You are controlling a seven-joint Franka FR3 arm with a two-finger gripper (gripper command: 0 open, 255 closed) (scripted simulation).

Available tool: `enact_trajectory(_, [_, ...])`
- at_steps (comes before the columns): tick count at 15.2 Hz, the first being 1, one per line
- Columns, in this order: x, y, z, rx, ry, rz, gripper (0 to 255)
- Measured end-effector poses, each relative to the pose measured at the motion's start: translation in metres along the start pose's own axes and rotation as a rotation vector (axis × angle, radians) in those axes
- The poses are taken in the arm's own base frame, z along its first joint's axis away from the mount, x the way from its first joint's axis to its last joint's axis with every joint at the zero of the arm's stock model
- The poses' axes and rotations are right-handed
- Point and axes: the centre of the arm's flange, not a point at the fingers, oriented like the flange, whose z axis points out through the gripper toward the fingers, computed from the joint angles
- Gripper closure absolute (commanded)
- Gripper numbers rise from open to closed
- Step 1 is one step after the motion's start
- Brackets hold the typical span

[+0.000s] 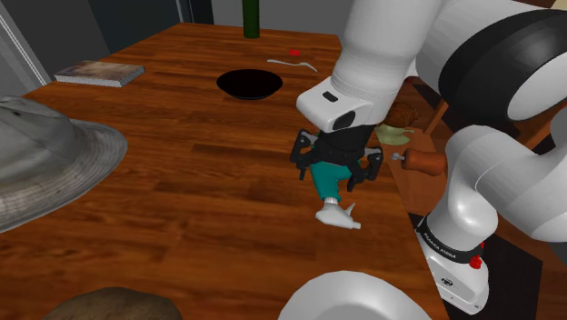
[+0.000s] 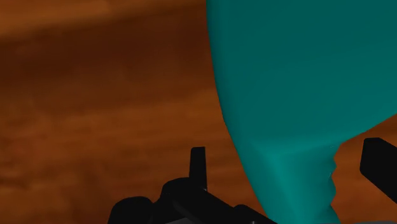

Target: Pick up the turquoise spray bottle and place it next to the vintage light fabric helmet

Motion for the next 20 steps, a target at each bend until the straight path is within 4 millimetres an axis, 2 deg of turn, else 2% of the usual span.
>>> enact_trajectory(3, [0.0,0.0,0.0,0.0,0.0,0.0,0])
enact_trajectory(4, [0.0,0.0,0.0,0.0,0.0,0.0,255])
enact_trajectory(14, [0.0,0.0,0.0,-0.001,0.001,0.0,255])
enact_trajectory(20, [-0.001,0.003,-0.027,-0.001,0.0,0.0,255])
